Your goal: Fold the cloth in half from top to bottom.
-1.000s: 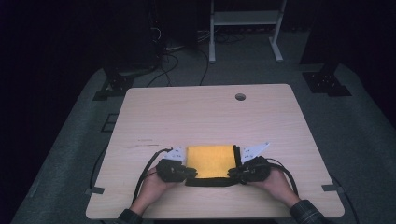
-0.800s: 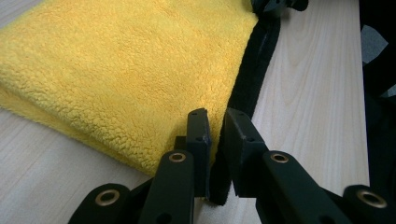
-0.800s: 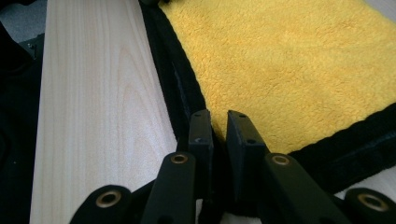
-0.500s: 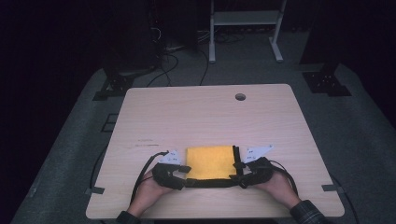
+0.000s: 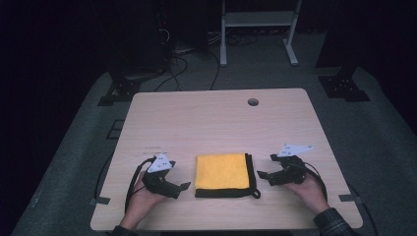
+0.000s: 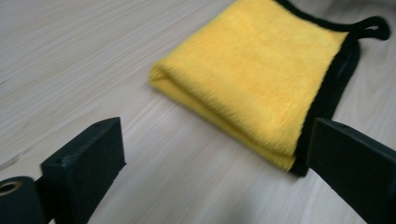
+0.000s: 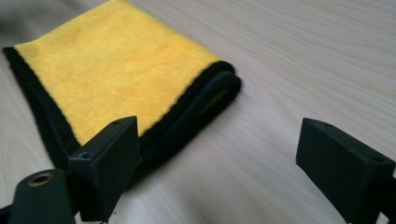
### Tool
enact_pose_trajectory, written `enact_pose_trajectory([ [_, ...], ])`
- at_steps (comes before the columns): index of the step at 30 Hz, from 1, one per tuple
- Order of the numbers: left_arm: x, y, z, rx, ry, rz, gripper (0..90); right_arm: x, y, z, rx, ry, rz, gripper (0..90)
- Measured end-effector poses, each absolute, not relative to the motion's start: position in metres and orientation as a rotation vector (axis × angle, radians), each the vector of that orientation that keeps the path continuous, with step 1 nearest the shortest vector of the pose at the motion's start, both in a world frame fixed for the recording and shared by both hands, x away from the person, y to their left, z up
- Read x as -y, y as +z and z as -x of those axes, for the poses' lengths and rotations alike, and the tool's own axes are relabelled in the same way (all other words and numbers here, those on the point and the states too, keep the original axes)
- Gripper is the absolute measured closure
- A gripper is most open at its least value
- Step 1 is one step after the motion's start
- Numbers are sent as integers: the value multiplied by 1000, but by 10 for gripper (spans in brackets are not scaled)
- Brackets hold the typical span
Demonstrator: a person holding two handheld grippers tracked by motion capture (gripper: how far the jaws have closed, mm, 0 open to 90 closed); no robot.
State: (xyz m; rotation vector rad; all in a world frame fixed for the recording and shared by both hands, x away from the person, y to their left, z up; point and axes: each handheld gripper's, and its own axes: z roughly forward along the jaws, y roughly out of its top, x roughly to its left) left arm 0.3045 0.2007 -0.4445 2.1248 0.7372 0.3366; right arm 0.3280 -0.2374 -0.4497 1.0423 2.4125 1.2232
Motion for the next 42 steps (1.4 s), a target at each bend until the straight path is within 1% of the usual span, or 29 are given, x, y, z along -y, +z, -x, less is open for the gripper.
enact_pose_trajectory([
  [1,-204,-445,-304,-748,339,-2125,10,243,-449,-328,-2401,1222,-1059,81],
  [4,-215,-448,-302,-782,356,-2134,0,253,-449,-327,-2364,1226,-1087,63],
  [6,-223,-451,-300,-808,373,-2137,0,261,-450,-326,-2344,1219,-1107,16],
  [12,-238,-459,-297,-851,402,-2166,0,285,-458,-318,-2293,1168,-1179,16],
  [16,-242,-467,-295,-875,396,-2216,0,298,-466,-316,-2254,1096,-1289,17],
  [21,-246,-476,-296,-893,399,-2253,0,309,-477,-313,-2231,994,-1322,16],
  [26,-249,-480,-298,-900,381,-2246,0,310,-486,-313,-2245,919,-1314,16],
  [32,-252,-483,-298,-864,380,-2223,0,311,-488,-312,-2244,953,-1298,16],
  [42,-253,-484,-298,-862,381,-2219,0,312,-488,-311,-2250,955,-1288,16],
])
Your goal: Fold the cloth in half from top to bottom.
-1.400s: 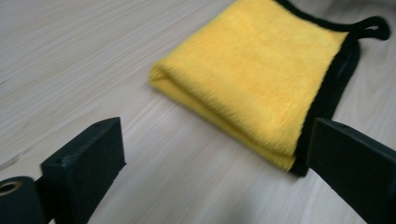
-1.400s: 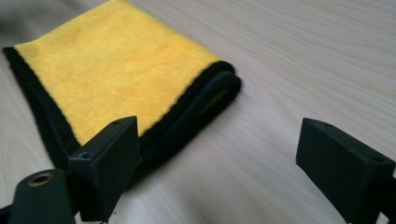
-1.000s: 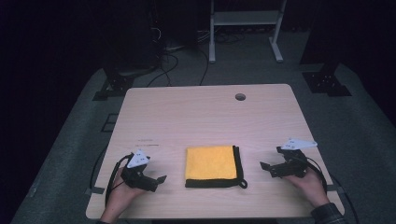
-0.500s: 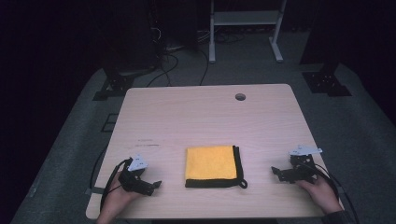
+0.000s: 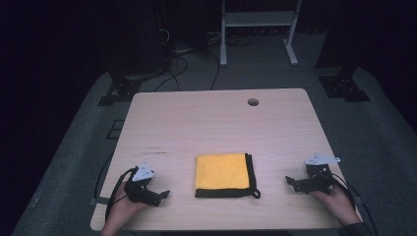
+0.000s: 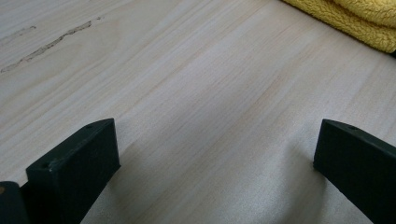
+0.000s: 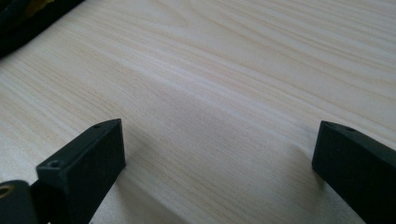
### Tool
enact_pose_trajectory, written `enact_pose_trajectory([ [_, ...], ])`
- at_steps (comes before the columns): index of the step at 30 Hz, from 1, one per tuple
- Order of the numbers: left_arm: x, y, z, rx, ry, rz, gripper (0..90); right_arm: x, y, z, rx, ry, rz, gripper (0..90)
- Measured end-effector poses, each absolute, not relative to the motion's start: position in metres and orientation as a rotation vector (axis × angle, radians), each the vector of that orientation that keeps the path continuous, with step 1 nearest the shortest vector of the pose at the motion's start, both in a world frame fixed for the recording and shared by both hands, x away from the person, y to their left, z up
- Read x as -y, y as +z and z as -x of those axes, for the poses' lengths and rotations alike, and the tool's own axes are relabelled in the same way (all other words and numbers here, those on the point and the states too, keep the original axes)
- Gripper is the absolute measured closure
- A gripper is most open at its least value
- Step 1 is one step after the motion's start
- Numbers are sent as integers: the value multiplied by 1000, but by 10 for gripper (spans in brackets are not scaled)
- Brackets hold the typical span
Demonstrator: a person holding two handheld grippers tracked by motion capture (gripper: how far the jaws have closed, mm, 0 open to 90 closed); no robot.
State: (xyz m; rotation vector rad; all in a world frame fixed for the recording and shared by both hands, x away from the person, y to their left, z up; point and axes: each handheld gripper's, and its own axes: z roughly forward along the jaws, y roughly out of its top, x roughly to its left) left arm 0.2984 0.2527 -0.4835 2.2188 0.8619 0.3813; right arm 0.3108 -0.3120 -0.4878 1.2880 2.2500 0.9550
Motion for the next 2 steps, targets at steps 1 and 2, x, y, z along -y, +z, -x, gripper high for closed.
enact_pose_trajectory([
  [1,-253,-484,-298,-862,381,-2219,0,312,-488,-311,-2250,956,-1288,16],
  [2,-253,-484,-298,-862,382,-2219,0,312,-488,-311,-2250,955,-1288,16],
])
